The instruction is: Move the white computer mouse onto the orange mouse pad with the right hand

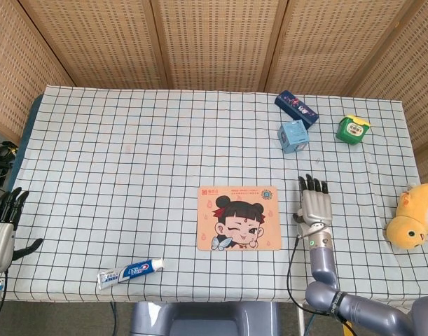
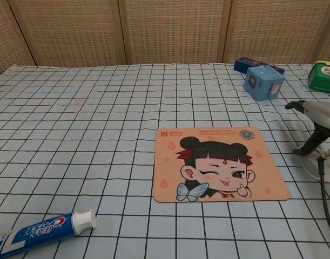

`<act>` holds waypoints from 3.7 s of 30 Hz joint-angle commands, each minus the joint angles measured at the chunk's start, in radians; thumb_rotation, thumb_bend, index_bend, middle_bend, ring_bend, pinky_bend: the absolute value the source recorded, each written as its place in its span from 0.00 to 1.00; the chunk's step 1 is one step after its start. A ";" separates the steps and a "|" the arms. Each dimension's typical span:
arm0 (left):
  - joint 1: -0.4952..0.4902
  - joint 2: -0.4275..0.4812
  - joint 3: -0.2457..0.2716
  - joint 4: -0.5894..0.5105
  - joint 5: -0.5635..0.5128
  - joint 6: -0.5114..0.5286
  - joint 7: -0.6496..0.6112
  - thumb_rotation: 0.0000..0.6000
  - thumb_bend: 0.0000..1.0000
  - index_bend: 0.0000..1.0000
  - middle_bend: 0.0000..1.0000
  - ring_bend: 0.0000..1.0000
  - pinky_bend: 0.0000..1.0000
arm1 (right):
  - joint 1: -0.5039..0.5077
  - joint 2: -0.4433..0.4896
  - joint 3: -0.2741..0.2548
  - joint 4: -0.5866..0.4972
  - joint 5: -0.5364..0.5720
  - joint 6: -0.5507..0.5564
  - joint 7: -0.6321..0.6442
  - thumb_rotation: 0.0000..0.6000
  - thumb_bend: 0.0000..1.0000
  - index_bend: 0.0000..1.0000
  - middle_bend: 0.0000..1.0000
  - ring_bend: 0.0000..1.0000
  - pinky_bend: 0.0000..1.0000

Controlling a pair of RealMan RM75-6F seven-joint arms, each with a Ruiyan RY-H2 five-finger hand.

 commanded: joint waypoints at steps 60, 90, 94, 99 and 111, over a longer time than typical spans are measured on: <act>0.002 0.004 0.009 -0.007 0.022 0.007 -0.016 1.00 0.00 0.00 0.00 0.00 0.00 | -0.144 0.371 -0.202 -0.106 -0.683 0.131 0.519 1.00 0.24 0.15 0.14 0.03 0.05; -0.003 -0.008 0.026 -0.004 0.052 0.004 -0.008 1.00 0.00 0.00 0.00 0.00 0.00 | -0.085 0.309 -0.368 0.245 -1.066 0.063 0.560 1.00 0.15 0.23 0.09 0.01 0.04; -0.004 -0.009 0.026 -0.002 0.051 0.002 -0.009 1.00 0.00 0.00 0.00 0.00 0.00 | -0.081 0.303 -0.371 0.266 -1.056 0.031 0.537 1.00 0.15 0.23 0.08 0.00 0.01; -0.004 -0.011 0.026 0.001 0.049 0.000 -0.009 1.00 0.00 0.00 0.00 0.00 0.00 | -0.084 0.316 -0.372 0.289 -1.041 0.018 0.535 1.00 0.15 0.24 0.08 0.00 0.01; -0.007 -0.018 0.029 0.004 0.050 -0.003 0.009 1.00 0.00 0.00 0.00 0.00 0.00 | -0.095 0.312 -0.389 0.335 -1.039 0.010 0.567 1.00 0.15 0.25 0.08 0.00 0.00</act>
